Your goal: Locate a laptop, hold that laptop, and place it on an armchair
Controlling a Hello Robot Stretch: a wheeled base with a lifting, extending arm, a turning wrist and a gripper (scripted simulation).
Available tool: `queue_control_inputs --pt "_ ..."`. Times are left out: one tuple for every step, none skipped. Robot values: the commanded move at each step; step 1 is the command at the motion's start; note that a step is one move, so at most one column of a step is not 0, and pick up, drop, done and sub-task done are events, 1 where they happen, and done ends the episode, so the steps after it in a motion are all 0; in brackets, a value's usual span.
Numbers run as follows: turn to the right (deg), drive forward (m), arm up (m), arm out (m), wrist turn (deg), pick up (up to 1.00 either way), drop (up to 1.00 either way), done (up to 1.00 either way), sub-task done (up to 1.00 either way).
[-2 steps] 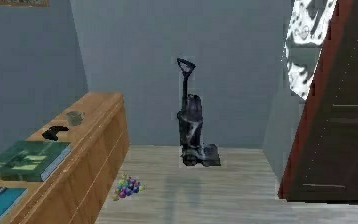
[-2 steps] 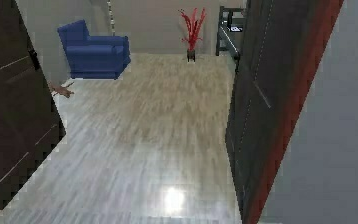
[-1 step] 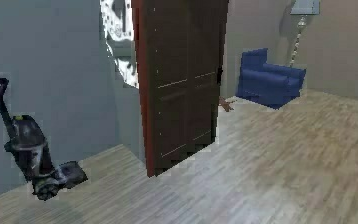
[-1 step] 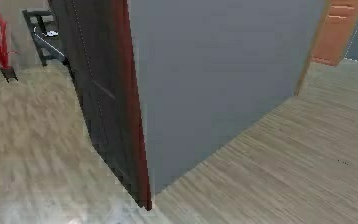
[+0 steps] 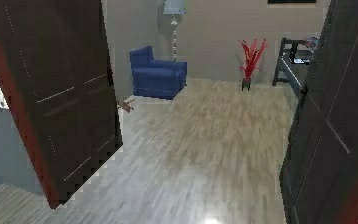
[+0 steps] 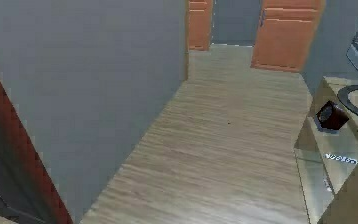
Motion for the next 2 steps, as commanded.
queue_control_inputs --pt "0.0 0.5 0.0 0.0 0.0 0.0 0.0 0.0 0.0" --pt "18.0 0.0 0.0 0.0 0.0 0.0 0.0 0.0 0.0"
